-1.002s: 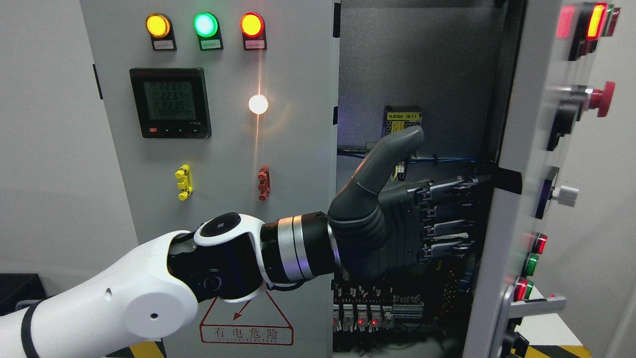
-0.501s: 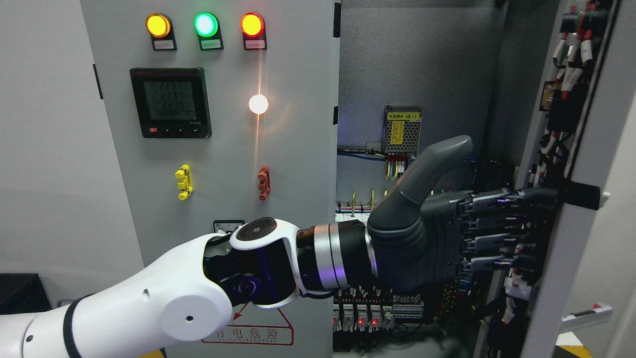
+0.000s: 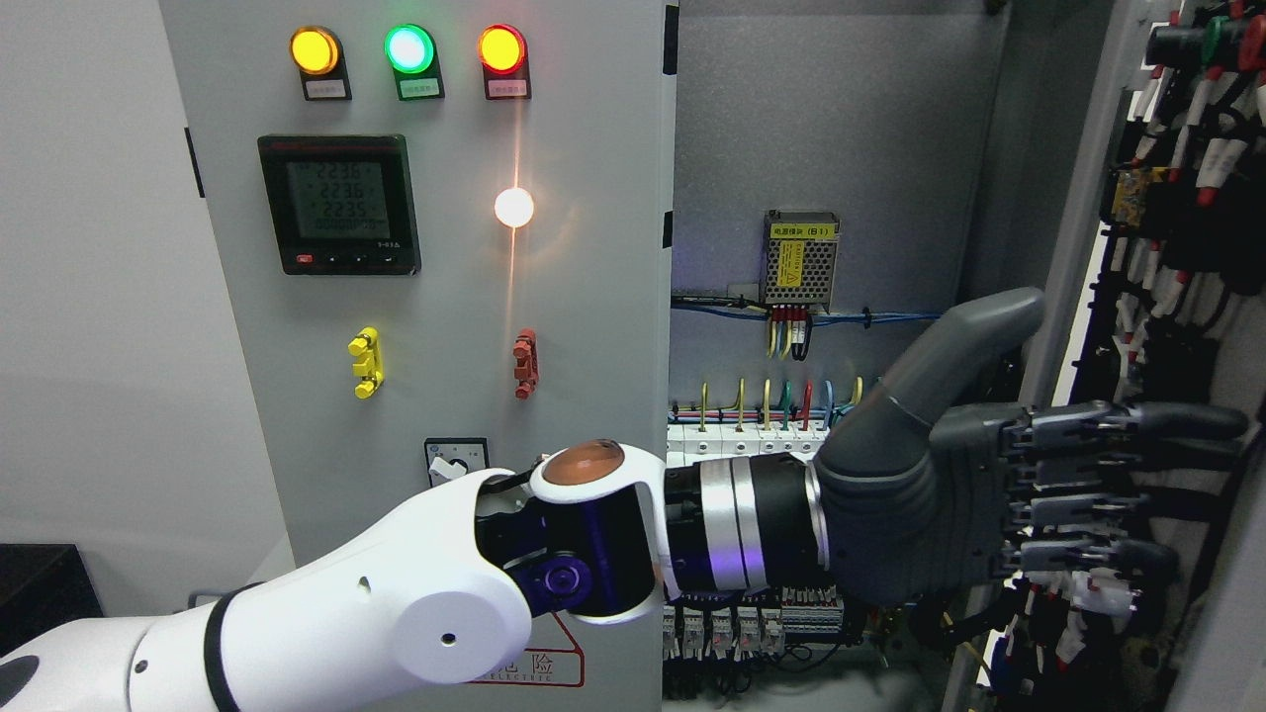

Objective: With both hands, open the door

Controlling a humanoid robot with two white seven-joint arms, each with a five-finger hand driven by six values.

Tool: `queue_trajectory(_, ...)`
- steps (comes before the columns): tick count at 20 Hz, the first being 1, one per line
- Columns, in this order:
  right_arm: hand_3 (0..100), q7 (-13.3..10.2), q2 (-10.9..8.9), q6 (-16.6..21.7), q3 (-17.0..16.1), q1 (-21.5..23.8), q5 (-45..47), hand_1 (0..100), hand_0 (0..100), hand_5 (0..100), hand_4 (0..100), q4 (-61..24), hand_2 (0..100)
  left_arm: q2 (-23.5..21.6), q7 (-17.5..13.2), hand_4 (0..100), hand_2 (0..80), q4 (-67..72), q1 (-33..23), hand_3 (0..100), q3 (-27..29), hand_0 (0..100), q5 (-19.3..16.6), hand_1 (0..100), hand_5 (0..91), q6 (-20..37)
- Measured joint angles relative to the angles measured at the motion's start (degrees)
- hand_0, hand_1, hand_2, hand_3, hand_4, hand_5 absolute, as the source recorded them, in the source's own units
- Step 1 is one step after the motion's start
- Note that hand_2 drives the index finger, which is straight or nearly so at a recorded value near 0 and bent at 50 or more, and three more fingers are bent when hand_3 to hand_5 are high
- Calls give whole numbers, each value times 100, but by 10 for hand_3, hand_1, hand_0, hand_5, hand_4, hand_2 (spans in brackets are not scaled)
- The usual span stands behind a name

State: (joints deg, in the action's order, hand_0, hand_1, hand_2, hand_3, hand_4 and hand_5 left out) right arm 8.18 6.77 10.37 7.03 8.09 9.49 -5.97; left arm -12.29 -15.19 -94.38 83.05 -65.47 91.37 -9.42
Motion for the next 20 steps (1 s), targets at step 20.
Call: queue_trajectory(20, 0, 4, 0, -2, 0, 0, 0, 0, 0, 0, 0, 0, 0, 1443, 14, 0, 0, 973, -51, 0, 179, 0, -648, 0, 0, -196)
